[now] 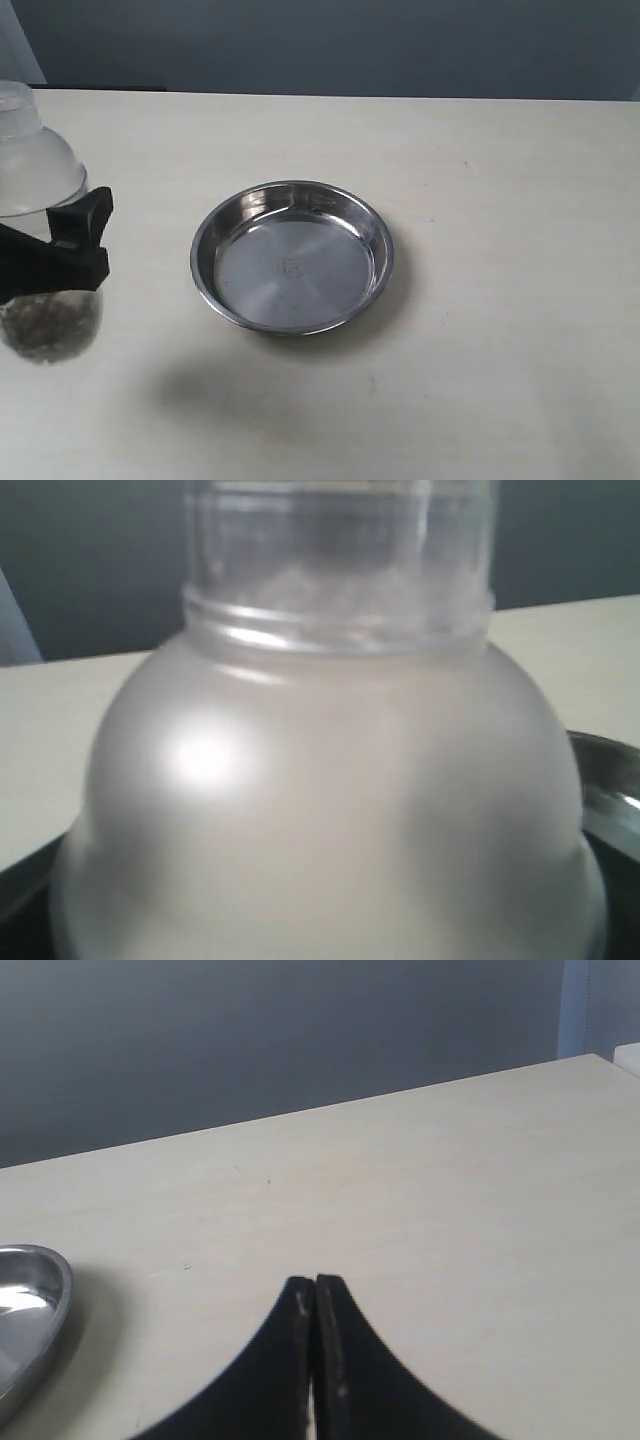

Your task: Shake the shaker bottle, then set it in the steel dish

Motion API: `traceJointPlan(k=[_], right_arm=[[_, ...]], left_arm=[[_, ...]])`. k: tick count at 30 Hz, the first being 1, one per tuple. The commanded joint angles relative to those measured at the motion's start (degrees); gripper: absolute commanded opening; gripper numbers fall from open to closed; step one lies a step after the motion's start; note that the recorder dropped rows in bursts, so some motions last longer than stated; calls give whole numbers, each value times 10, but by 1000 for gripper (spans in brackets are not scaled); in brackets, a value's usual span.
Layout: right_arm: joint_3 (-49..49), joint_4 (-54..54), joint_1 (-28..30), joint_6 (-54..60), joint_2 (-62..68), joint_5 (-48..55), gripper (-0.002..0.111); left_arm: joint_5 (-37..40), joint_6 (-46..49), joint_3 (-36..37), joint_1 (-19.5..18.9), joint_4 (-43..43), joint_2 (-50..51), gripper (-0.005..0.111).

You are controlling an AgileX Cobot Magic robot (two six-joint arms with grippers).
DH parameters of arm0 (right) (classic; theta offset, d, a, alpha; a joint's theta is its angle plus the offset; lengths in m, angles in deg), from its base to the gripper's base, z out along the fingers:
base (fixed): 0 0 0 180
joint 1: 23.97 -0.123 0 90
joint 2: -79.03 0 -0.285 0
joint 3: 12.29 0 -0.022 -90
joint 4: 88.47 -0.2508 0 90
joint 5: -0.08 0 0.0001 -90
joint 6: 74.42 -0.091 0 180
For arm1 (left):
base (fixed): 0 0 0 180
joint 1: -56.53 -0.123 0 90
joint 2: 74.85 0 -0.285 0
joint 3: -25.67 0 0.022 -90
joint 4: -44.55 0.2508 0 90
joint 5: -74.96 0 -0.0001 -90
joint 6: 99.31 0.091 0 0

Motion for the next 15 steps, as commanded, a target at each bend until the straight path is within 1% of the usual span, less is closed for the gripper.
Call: traceJointPlan(k=[1, 7, 9, 10, 12, 14, 15], right_arm=[[1, 0, 2, 0, -2, -5, -1], [1, 0, 2, 0, -2, -5, -1], [1, 0, 2, 0, -2, -5, -1], [1, 0, 2, 0, -2, -5, -1], [1, 0, 2, 0, -2, -5, -1], [1, 0, 2, 0, -2, -5, -1], [1, 0, 2, 0, -2, -5, -1]], left_arm=[[-1, -7, -19, -1, 84, -8, 0], [17, -1, -19, -1, 87, -8, 0], [35, 9, -19, -5, 113, -8, 0], [56, 9, -19, -11, 145, -11, 0], [121, -10, -20, -40, 235, -22, 0], [155, -77, -25, -88, 287, -29, 0], [164, -124, -26, -120, 314, -35, 0]])
